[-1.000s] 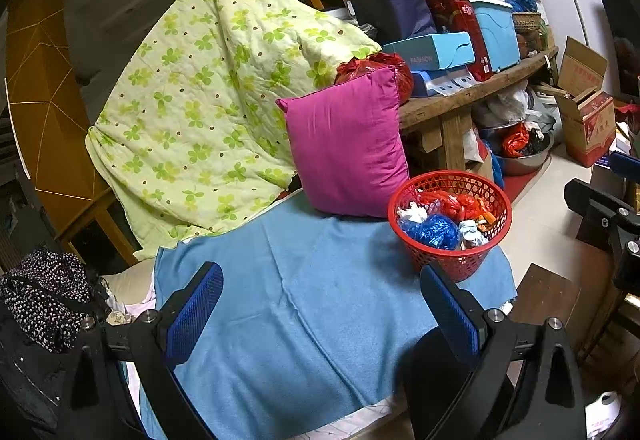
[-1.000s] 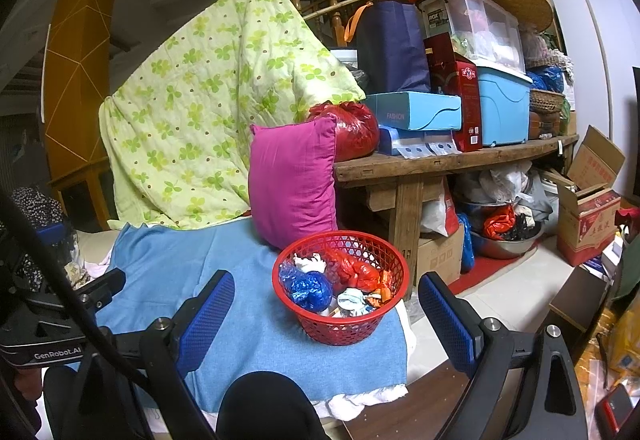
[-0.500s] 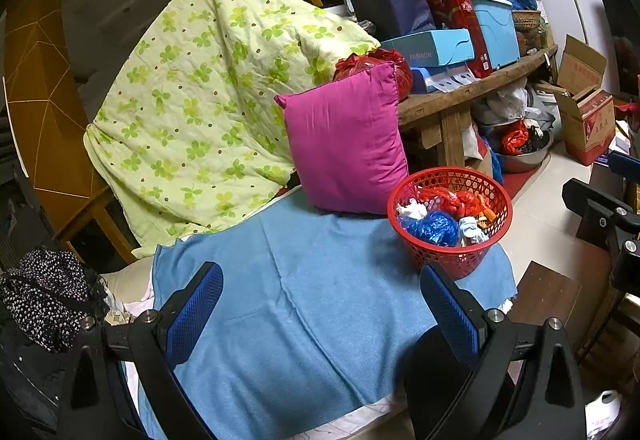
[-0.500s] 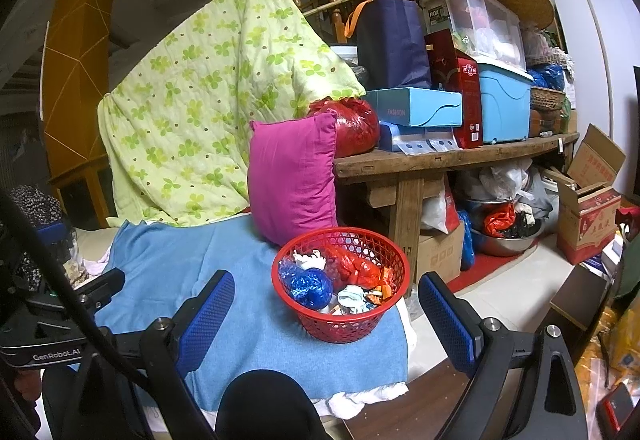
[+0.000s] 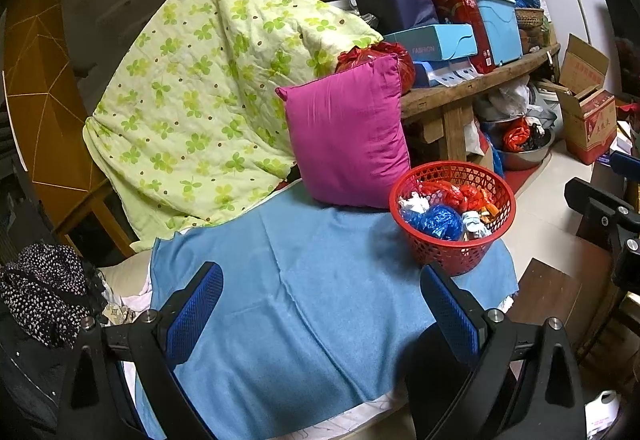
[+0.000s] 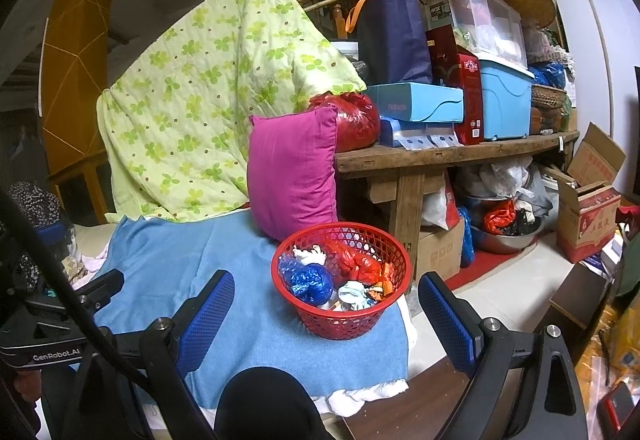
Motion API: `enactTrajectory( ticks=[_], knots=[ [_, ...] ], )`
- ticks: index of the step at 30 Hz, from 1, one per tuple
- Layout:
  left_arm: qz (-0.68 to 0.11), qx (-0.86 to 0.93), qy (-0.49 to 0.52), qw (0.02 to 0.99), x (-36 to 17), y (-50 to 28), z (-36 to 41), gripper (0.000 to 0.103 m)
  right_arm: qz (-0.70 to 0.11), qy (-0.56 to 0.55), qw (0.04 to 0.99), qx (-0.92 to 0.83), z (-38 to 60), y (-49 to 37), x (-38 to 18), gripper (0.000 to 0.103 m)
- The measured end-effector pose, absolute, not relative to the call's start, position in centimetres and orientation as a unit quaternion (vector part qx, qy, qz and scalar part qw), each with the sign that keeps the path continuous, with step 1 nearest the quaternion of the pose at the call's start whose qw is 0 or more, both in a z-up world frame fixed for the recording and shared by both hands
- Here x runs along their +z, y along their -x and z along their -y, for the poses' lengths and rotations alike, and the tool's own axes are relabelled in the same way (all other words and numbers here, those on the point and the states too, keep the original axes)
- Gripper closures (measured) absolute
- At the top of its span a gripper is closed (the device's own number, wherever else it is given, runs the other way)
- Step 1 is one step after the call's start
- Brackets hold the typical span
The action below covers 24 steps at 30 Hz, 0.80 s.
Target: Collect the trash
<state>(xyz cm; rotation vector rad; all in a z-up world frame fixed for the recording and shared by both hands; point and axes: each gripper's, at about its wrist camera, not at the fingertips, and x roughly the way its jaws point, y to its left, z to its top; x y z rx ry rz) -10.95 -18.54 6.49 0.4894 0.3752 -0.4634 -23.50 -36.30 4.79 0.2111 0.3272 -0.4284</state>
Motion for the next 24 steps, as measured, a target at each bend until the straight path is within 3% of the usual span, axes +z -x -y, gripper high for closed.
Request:
enactTrajectory(
  ticks=[24],
  knots=[
    [-0.198, -0.226, -0.235, 0.924, 5.7, 9.8, 18.5, 0.004, -0.2, -0.124, 0.947, -0.218, 37.8, 21.4, 4.1, 0.008]
  ],
)
